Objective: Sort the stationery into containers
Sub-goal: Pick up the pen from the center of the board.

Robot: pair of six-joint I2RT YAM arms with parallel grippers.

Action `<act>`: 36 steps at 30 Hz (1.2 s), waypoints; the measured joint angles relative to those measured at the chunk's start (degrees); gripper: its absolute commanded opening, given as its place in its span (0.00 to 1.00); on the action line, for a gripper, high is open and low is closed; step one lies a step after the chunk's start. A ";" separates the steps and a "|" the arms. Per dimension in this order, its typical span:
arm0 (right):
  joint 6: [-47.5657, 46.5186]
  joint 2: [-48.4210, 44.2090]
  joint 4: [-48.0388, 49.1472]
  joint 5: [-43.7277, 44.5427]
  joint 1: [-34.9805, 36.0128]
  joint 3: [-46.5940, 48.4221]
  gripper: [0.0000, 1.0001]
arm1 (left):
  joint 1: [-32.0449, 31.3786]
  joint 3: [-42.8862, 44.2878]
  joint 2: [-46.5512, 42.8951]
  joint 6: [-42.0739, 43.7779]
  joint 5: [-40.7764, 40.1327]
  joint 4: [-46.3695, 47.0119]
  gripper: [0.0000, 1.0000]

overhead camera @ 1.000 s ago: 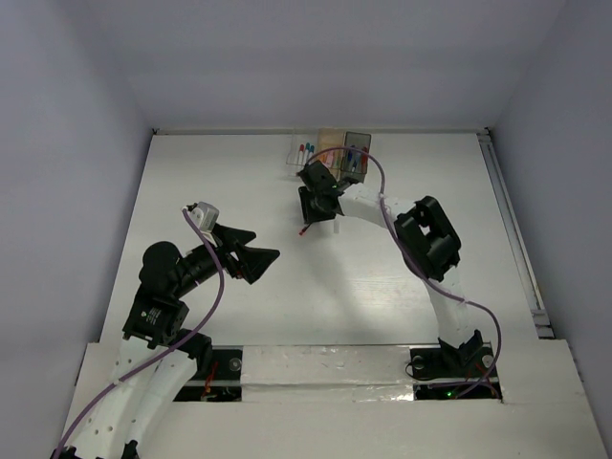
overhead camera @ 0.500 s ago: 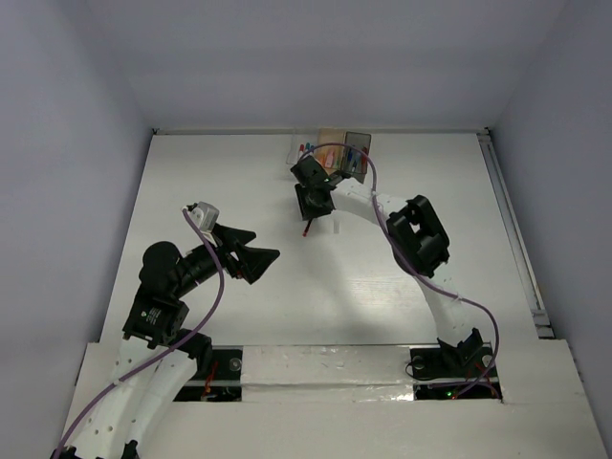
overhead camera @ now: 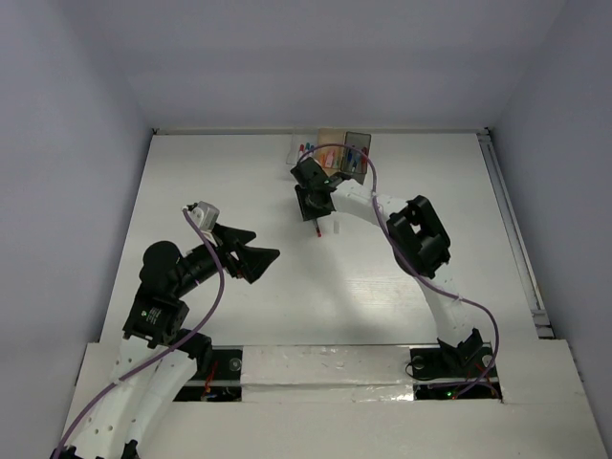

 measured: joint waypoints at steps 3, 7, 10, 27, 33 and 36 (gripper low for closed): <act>-0.46 0.94 -0.70 -0.02 0.26 1.60 0.40 | 0.02 0.00 0.17 0.00 -0.17 0.00 0.99; -1.20 1.95 -1.60 -0.37 0.31 3.34 0.02 | 0.02 0.00 0.92 -0.17 -0.70 -0.02 0.99; -1.42 2.05 -1.66 -0.57 0.31 3.52 0.00 | 0.00 0.00 1.49 -0.24 -1.51 -0.04 0.99; 9.20 -35.89 40.81 -17.05 2.21 -36.92 0.00 | 0.52 -0.94 4.24 -1.22 -0.79 0.39 0.61; 15.15 -43.65 58.73 -18.73 6.67 -43.74 0.00 | 0.76 -0.94 4.61 -1.44 -0.72 0.44 0.60; 17.05 -43.95 63.08 -19.17 8.55 -46.12 0.00 | 1.11 -0.94 4.74 -1.53 -0.83 0.44 0.60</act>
